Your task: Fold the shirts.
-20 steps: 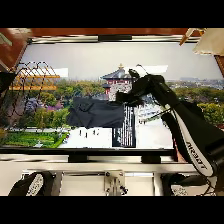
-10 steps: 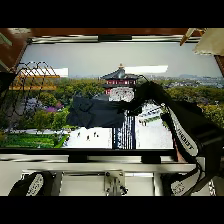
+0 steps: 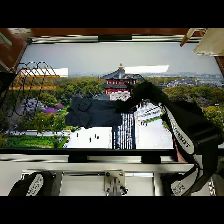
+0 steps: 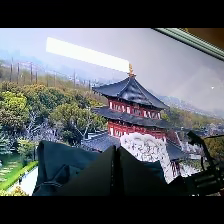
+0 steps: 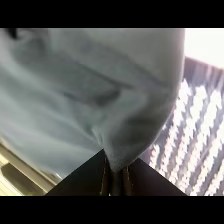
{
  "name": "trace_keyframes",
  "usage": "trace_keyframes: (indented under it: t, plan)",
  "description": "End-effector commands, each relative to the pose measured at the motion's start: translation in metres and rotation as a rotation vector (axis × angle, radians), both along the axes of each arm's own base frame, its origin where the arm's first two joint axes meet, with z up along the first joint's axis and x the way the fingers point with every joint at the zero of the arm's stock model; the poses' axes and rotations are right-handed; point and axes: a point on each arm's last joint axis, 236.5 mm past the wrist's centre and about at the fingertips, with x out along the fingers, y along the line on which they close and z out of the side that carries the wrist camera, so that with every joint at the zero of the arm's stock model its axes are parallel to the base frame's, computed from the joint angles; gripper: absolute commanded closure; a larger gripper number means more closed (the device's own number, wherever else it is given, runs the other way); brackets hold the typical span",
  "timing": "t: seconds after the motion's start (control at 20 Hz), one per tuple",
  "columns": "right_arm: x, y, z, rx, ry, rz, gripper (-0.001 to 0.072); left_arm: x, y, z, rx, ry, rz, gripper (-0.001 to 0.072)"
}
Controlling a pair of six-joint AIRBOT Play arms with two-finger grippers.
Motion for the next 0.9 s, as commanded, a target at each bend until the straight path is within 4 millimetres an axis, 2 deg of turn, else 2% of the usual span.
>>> trace_keyframes:
  t: [0.0, 0.2, 0.3, 0.4, 0.5, 0.6, 0.85]
  plan:
    - [0.017, 0.005, 0.067, 0.081, -0.14, 0.067, 0.0636, 0.0, 0.0, 0.0, -0.001, 0.0, 0.001, 0.0676]
    - [0.032, -0.02, 0.199, 0.147, -0.318, 0.058, 0.0636, 0.0, 0.0, 0.0, -0.001, 0.0, 0.001, 0.0676]
    - [0.038, -0.037, 0.253, 0.161, -0.403, 0.01, 0.0637, 0.0, 0.0, 0.0, -0.001, 0.0, 0.001, 0.0676]
    - [0.042, -0.055, 0.291, 0.162, -0.477, -0.038, 0.0636, 0.0, 0.0, 0.0, -0.001, 0.0, 0.001, 0.0676]
    - [0.046, -0.074, 0.316, 0.158, -0.525, -0.08, 0.0636, 0.0, 0.0, 0.0, -0.001, 0.001, 0.0, 0.0676]
    - [0.052, -0.094, 0.326, 0.149, -0.539, -0.121, 0.0636, -0.002, -0.002, -0.002, 0.0, 0.009, -0.009, 0.0676]
    - [0.072, -0.15, 0.322, 0.077, -0.557, -0.237, 0.0636, -0.005, -0.006, -0.006, -0.001, 0.028, -0.03, 0.0675]
